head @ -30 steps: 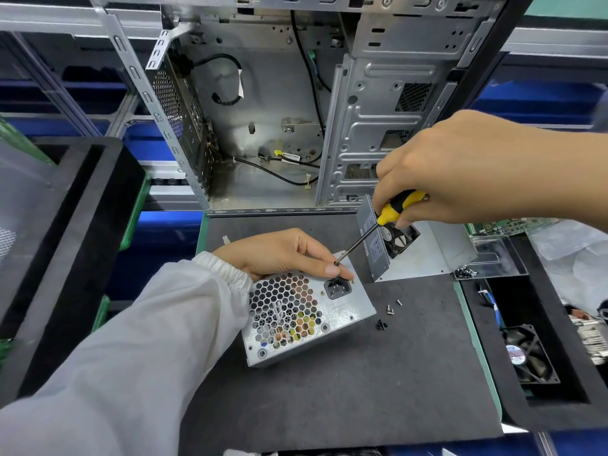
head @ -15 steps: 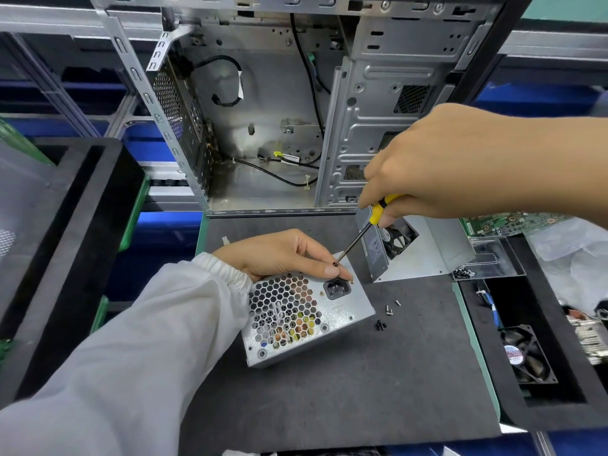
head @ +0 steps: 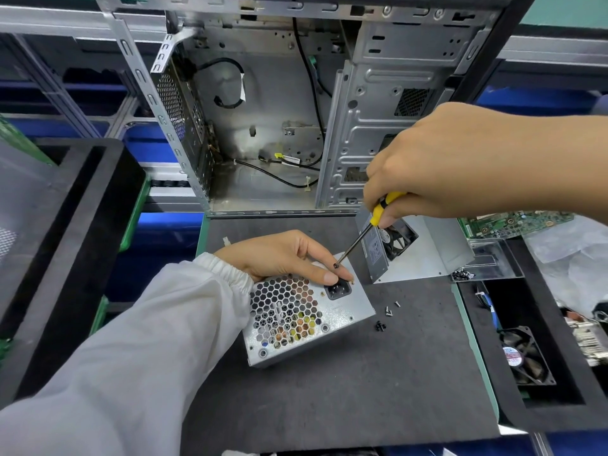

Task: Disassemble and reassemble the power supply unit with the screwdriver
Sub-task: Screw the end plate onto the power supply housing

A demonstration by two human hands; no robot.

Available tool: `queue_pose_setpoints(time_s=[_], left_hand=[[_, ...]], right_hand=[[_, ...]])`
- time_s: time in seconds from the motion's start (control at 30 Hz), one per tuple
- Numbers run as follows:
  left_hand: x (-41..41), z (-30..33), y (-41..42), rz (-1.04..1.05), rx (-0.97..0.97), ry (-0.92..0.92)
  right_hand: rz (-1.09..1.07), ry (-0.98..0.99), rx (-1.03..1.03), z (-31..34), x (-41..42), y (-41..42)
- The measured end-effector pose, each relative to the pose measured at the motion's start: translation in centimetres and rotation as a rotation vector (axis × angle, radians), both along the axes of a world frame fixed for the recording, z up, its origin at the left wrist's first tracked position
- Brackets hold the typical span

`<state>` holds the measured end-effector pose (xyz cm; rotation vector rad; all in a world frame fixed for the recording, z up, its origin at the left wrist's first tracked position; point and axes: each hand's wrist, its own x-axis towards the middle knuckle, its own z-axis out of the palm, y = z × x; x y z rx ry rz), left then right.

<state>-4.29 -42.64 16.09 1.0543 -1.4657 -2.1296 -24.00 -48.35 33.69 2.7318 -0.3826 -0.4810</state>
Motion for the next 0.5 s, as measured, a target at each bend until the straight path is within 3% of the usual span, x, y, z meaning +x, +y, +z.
queue_pose_setpoints(time_s=[0.3,0.5], left_hand=[[0.3,0.3,-0.1,-0.029,-0.055,-0.072],[-0.1,0.8,0.0,-0.018,-0.003,-0.012]], right_hand=[[-0.006,-0.052,0.024,0.7,-0.8,1.1],[0.018,0.017,0.017,-0.5,-0.4,2.7]])
